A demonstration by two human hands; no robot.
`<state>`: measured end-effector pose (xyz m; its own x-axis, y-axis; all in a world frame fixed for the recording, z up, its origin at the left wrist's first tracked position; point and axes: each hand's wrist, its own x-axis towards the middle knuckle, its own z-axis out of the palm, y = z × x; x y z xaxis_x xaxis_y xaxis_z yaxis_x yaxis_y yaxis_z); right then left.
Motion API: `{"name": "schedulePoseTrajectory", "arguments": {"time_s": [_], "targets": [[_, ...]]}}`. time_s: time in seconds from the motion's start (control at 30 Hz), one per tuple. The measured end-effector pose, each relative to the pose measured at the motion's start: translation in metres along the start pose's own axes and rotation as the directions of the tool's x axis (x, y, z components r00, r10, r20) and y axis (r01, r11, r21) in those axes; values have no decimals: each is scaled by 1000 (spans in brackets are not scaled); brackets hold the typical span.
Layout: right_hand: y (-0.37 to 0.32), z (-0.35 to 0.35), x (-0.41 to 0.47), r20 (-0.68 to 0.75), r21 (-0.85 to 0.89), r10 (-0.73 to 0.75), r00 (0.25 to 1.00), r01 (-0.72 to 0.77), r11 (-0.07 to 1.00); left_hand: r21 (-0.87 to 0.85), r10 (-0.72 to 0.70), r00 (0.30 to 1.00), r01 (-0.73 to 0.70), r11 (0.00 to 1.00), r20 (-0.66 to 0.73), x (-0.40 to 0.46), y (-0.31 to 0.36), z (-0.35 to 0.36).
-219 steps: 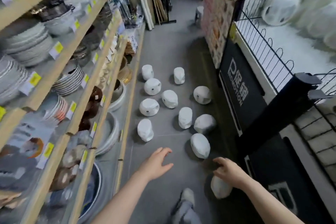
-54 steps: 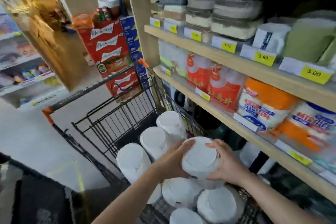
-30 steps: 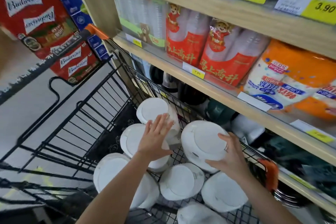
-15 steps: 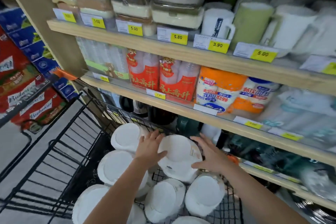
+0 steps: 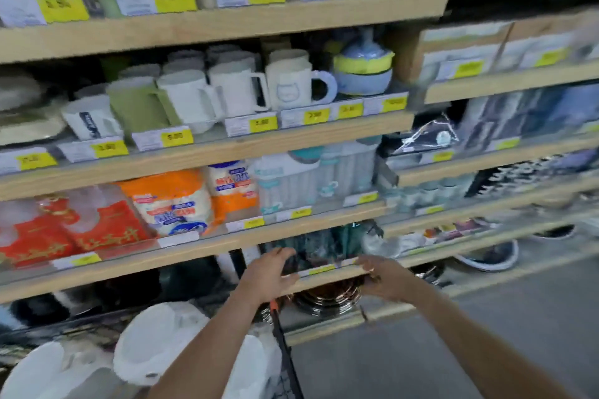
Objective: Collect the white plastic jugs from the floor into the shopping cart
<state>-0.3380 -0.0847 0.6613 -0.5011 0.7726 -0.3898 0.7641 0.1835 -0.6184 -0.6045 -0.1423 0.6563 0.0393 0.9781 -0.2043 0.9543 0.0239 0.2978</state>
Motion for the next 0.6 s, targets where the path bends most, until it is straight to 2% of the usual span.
{"name": "schedulePoseTrajectory", "arguments": {"time_s": [0.2, 0.3, 0.47, 0.6], "targets": [[137, -91, -85, -140, 28, 129, 982, -126, 992, -34, 198, 980, -198, 980, 9, 71, 182, 51], [218, -138, -124, -176, 106, 177, 968, -160, 981, -88, 275, 961, -272, 958, 15, 99, 290, 82], [331, -201, -206, -255, 197, 314, 914, -269, 943, -259, 378, 924, -351, 900, 63, 135, 449, 117], [406, -245, -255, -337, 306, 409, 848, -312, 900, -429, 477, 874, -398, 811, 92, 164, 542, 135]]}}
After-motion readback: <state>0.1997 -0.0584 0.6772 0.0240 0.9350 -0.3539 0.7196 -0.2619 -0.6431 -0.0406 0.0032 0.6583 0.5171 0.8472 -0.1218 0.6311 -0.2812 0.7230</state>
